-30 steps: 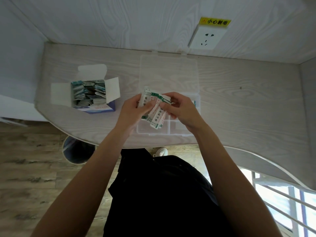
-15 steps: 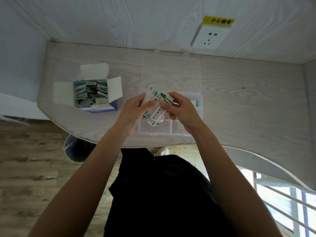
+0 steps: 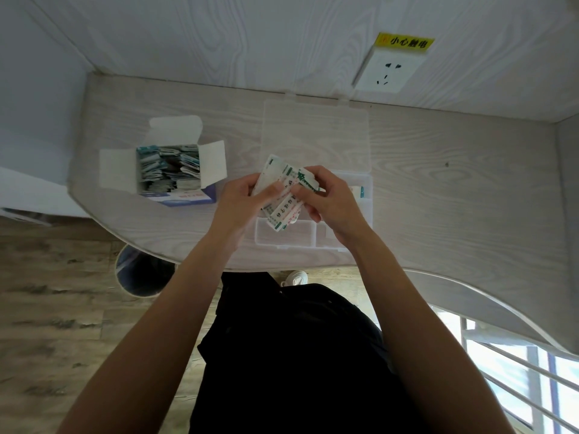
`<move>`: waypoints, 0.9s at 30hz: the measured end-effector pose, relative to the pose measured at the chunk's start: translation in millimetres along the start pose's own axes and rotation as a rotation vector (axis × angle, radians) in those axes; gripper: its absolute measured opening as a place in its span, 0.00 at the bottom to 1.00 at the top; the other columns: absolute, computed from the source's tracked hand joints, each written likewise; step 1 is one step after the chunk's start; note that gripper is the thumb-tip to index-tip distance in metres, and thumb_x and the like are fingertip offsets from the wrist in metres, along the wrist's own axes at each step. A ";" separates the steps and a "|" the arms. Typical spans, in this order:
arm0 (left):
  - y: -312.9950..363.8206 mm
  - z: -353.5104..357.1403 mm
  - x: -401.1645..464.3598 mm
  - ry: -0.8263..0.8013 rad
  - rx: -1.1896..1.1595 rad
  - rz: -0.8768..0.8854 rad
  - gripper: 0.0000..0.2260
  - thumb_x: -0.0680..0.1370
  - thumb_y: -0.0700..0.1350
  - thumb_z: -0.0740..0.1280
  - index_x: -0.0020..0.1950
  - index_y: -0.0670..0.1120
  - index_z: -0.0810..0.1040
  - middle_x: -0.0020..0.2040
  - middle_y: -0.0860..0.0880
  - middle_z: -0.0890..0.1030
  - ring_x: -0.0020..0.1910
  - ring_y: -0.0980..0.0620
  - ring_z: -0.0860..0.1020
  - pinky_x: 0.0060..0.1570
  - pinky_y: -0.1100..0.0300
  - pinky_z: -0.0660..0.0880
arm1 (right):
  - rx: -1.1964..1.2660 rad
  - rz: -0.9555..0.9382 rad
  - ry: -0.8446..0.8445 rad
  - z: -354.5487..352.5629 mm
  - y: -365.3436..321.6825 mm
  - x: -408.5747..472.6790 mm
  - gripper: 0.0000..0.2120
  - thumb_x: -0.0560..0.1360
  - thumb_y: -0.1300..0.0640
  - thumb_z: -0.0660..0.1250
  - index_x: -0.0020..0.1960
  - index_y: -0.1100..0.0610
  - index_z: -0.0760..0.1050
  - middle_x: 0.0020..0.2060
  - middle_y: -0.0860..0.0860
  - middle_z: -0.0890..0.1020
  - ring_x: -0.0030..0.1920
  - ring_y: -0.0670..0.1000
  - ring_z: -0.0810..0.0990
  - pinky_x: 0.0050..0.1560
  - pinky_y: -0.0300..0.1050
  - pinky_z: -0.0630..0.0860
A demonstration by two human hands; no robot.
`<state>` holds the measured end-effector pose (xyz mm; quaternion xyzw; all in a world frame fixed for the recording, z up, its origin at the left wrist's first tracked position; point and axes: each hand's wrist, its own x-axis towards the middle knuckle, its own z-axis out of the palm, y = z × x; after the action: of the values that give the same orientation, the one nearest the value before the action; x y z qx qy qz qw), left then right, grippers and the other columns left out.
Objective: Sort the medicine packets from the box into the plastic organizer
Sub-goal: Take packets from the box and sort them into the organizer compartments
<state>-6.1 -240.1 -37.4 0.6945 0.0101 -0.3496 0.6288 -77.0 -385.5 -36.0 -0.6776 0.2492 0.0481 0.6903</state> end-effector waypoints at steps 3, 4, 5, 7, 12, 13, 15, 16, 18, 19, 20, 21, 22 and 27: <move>-0.5 -2.9 0.9 -0.011 -0.003 -0.017 0.07 0.73 0.42 0.70 0.50 0.45 0.81 0.44 0.48 0.84 0.41 0.51 0.83 0.41 0.58 0.78 | -0.025 -0.011 -0.037 0.8 -0.4 0.1 0.02 0.76 0.61 0.67 0.46 0.56 0.75 0.34 0.51 0.78 0.25 0.44 0.71 0.24 0.35 0.67; -1.1 -3.6 1.0 -0.024 -0.003 -0.026 0.08 0.73 0.44 0.70 0.51 0.45 0.81 0.44 0.47 0.84 0.42 0.51 0.82 0.41 0.59 0.78 | -0.026 -0.013 -0.035 1.2 -0.3 0.3 0.02 0.76 0.61 0.67 0.45 0.56 0.75 0.34 0.51 0.79 0.25 0.45 0.71 0.24 0.35 0.67; -2.2 -4.1 1.2 -0.036 0.000 -0.029 0.08 0.73 0.45 0.70 0.51 0.45 0.81 0.45 0.47 0.84 0.42 0.52 0.82 0.42 0.60 0.77 | -0.029 -0.015 -0.029 1.6 -0.5 0.6 0.02 0.76 0.61 0.67 0.45 0.56 0.74 0.34 0.51 0.79 0.25 0.45 0.70 0.24 0.36 0.68; -5.4 -4.7 1.2 -0.022 0.007 0.005 0.07 0.75 0.47 0.68 0.51 0.48 0.81 0.46 0.48 0.83 0.44 0.53 0.82 0.44 0.62 0.76 | -0.031 -0.007 -0.009 0.2 -0.5 1.8 0.03 0.77 0.60 0.66 0.45 0.58 0.73 0.35 0.52 0.79 0.25 0.46 0.71 0.24 0.36 0.69; -15.5 -11.9 -0.4 0.185 0.130 0.193 0.06 0.79 0.41 0.62 0.50 0.44 0.78 0.42 0.53 0.82 0.41 0.61 0.81 0.46 0.65 0.77 | -0.004 -0.035 0.159 -21.0 -1.8 6.3 0.05 0.77 0.60 0.65 0.50 0.60 0.71 0.41 0.55 0.80 0.30 0.47 0.78 0.29 0.37 0.75; -17.5 -13.3 -1.3 0.206 0.204 0.212 0.05 0.80 0.42 0.61 0.51 0.44 0.77 0.41 0.54 0.82 0.39 0.64 0.80 0.44 0.67 0.76 | -0.015 -0.065 0.201 -25.8 -2.6 7.9 0.06 0.77 0.61 0.65 0.53 0.58 0.70 0.44 0.56 0.80 0.31 0.48 0.79 0.31 0.38 0.77; -21.4 -15.5 -1.4 0.233 0.298 0.209 0.05 0.81 0.42 0.59 0.50 0.44 0.74 0.39 0.55 0.80 0.32 0.66 0.77 0.37 0.72 0.74 | -0.083 -0.123 0.241 -30.0 -4.3 12.6 0.10 0.77 0.62 0.64 0.57 0.56 0.70 0.47 0.56 0.79 0.34 0.51 0.82 0.35 0.43 0.80; -24.0 -16.6 -0.3 0.240 0.326 0.193 0.06 0.81 0.42 0.58 0.50 0.44 0.74 0.37 0.55 0.78 0.31 0.64 0.76 0.34 0.71 0.72 | -0.123 -0.132 0.244 -28.5 -5.0 15.8 0.09 0.77 0.62 0.64 0.56 0.56 0.71 0.46 0.54 0.79 0.35 0.52 0.83 0.36 0.45 0.81; -27.4 -17.0 3.0 0.254 0.396 0.169 0.10 0.81 0.45 0.57 0.50 0.41 0.75 0.37 0.50 0.77 0.35 0.55 0.77 0.36 0.64 0.72 | -0.184 -0.135 0.225 -20.2 -4.5 22.3 0.04 0.78 0.62 0.63 0.52 0.56 0.71 0.44 0.50 0.80 0.35 0.52 0.84 0.37 0.47 0.82; -28.4 -16.4 5.1 0.266 0.426 0.161 0.11 0.81 0.46 0.57 0.51 0.40 0.75 0.38 0.47 0.76 0.39 0.49 0.77 0.38 0.60 0.71 | -0.218 -0.145 0.213 -14.8 -2.7 25.3 0.04 0.78 0.62 0.63 0.49 0.55 0.70 0.43 0.48 0.80 0.36 0.50 0.84 0.37 0.47 0.82; -28.5 -15.1 6.7 0.281 0.441 0.150 0.12 0.81 0.48 0.58 0.51 0.40 0.74 0.40 0.47 0.75 0.42 0.47 0.76 0.40 0.59 0.68 | -0.265 -0.162 0.205 -9.3 0.2 28.0 0.03 0.78 0.61 0.63 0.49 0.55 0.70 0.42 0.46 0.79 0.37 0.47 0.83 0.37 0.43 0.82; -27.8 -13.4 7.9 0.291 0.448 0.137 0.10 0.80 0.48 0.59 0.50 0.41 0.73 0.39 0.49 0.73 0.41 0.49 0.74 0.41 0.60 0.66 | -0.341 -0.189 0.204 -5.2 3.7 29.7 0.02 0.78 0.60 0.64 0.49 0.55 0.71 0.42 0.45 0.78 0.37 0.43 0.81 0.37 0.37 0.80; -26.8 -11.7 9.0 0.295 0.456 0.127 0.09 0.79 0.48 0.61 0.48 0.43 0.71 0.38 0.52 0.71 0.39 0.54 0.72 0.39 0.63 0.64 | -0.450 -0.229 0.212 -2.3 6.8 30.5 0.02 0.78 0.59 0.64 0.50 0.56 0.72 0.41 0.44 0.78 0.37 0.39 0.78 0.36 0.31 0.76; -28.8 -9.1 13.4 0.245 0.509 0.077 0.15 0.73 0.47 0.70 0.55 0.44 0.71 0.43 0.53 0.74 0.42 0.57 0.73 0.40 0.69 0.66 | -0.854 -0.395 0.147 1.0 14.6 26.9 0.07 0.77 0.53 0.64 0.53 0.55 0.74 0.45 0.47 0.82 0.41 0.46 0.77 0.38 0.41 0.72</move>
<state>-4.7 -231.8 -69.4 0.8671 -0.0283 -0.2303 0.4408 -59.1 -390.8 -60.4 -0.9368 0.1216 -0.0338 0.3263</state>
